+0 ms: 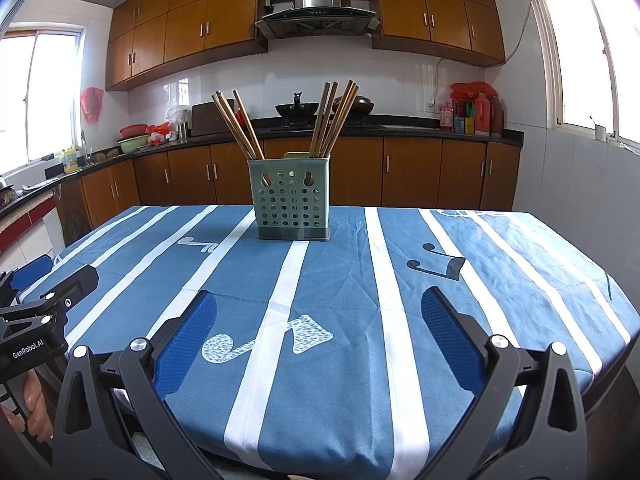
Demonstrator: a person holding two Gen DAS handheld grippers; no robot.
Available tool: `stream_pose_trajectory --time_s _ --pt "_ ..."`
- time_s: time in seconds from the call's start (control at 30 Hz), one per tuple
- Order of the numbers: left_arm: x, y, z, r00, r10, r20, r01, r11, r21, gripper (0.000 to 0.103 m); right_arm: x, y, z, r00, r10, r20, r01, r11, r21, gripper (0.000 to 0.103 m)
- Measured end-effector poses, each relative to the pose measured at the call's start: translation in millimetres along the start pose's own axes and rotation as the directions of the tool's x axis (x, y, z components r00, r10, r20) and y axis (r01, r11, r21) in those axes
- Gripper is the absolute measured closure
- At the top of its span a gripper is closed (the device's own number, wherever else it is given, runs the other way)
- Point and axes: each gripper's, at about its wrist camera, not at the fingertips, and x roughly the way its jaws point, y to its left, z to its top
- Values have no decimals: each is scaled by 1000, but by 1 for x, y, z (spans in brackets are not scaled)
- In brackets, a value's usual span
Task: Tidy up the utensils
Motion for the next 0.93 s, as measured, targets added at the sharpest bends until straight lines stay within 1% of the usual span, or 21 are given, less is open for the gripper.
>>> stream_pose_trajectory --time_s 0.43,0.63,0.93 --pt "2 -1 -1 1000 -1 -2 1 1000 -2 4 1 0 0 1000 -1 -2 1 1000 2 2" --pt "2 -1 -4 1000 9 8 -9 1000 -4 4 1 0 -2 1000 -2 -3 2 1000 4 2" --pt "2 2 -4 1000 11 -1 -11 1000 -19 4 1 0 -2 1000 -1 -4 1 1000 4 2"
